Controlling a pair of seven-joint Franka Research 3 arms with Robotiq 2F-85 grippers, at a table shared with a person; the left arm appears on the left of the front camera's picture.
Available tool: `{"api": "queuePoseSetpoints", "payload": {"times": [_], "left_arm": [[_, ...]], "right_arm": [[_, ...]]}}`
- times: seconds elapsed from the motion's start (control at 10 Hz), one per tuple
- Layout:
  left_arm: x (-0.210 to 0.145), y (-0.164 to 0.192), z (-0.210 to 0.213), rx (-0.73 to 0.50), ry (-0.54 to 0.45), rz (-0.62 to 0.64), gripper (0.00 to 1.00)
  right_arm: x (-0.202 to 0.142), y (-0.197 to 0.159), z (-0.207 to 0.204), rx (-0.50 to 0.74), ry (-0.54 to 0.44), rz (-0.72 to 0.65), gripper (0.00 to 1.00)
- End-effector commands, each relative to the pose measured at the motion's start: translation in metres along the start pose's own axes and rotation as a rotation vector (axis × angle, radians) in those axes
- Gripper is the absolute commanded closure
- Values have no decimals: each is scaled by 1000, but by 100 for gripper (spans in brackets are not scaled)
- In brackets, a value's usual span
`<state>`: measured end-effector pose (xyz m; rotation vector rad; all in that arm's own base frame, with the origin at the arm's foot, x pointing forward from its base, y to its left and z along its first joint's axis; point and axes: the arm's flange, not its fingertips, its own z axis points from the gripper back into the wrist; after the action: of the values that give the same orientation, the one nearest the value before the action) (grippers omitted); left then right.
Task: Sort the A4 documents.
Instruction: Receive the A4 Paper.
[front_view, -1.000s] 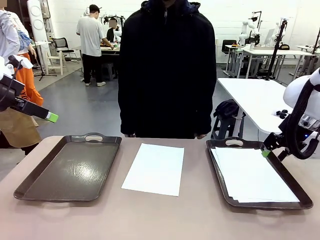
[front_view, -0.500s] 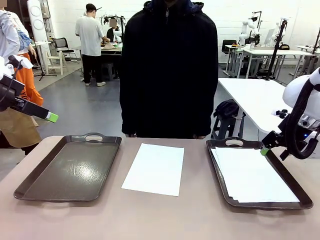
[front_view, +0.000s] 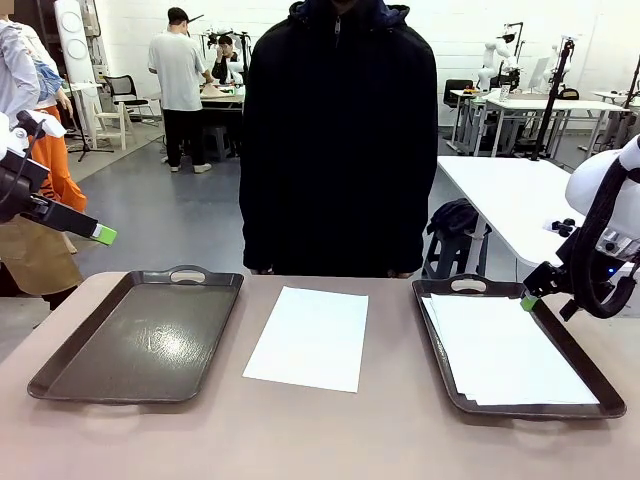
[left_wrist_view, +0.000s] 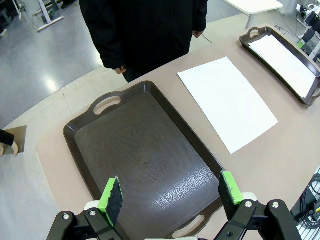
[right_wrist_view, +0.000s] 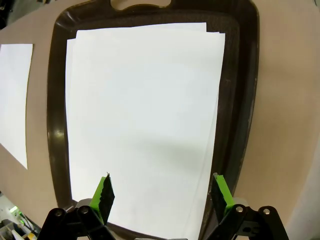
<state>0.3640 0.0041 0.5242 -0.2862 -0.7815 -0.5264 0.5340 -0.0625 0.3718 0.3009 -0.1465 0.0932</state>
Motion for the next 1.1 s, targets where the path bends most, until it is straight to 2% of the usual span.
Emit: {"api": "queuePoseSetpoints", "payload": {"times": [0.0, 0.3, 0.4, 0.5, 0.6, 0.8, 1.0], "left_arm": [[-1, 2, -2, -6, -9, 4, 0], [-1, 2, -2, -6, -9, 4, 0], [-1, 2, -2, -6, -9, 4, 0], [-1, 2, -2, -6, -9, 4, 0], [-1, 2, -2, -6, -9, 4, 0], [-1, 2, -2, -6, -9, 4, 0], [-1, 2, -2, -6, -9, 4, 0]], "right_arm": [[0, -2, 0, -1, 0, 10, 0], [0, 0, 0, 0, 0, 0, 0], [-23, 10, 48, 15, -186, 149, 0], [-41, 30, 94, -40, -393, 334, 0], [-57, 49, 128, -8, -554, 562, 0], [-82, 77, 168, 69, -679, 819, 0], [-93, 100, 179, 194, -670, 1002, 0]]}}
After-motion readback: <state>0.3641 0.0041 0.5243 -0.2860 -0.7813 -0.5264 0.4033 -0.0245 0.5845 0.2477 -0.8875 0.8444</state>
